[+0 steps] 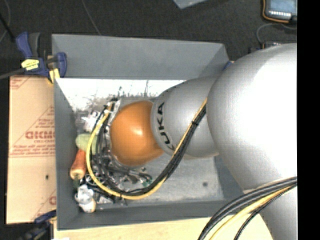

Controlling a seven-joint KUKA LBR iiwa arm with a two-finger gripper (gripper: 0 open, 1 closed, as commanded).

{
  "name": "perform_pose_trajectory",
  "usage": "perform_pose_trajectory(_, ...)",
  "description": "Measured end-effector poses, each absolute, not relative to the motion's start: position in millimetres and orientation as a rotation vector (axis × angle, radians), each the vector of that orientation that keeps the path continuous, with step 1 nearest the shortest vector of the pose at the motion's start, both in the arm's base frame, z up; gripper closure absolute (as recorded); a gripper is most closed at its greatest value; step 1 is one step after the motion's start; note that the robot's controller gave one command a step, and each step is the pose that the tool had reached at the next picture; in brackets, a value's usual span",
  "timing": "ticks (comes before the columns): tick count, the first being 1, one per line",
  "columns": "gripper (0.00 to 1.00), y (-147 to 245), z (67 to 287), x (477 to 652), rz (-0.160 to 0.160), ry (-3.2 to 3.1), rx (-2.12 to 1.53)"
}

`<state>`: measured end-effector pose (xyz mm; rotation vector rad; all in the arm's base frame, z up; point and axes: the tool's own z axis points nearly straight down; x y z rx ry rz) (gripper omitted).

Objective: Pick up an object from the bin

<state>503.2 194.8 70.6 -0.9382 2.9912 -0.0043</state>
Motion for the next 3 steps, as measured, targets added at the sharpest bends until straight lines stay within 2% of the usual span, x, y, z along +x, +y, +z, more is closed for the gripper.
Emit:
perform_pose_trajectory(1, 0.00, 187.7, 71.1, 499.7, 0.001, 3.012, -0.874)
perform_pose_trajectory(2, 1.00, 188.7, 72.8, 507.0, -0.018, 2.992, -0.928)
perform_pose_trajectory(3, 1.00, 188.6, 72.9, 507.0, -0.018, 2.993, -0.925)
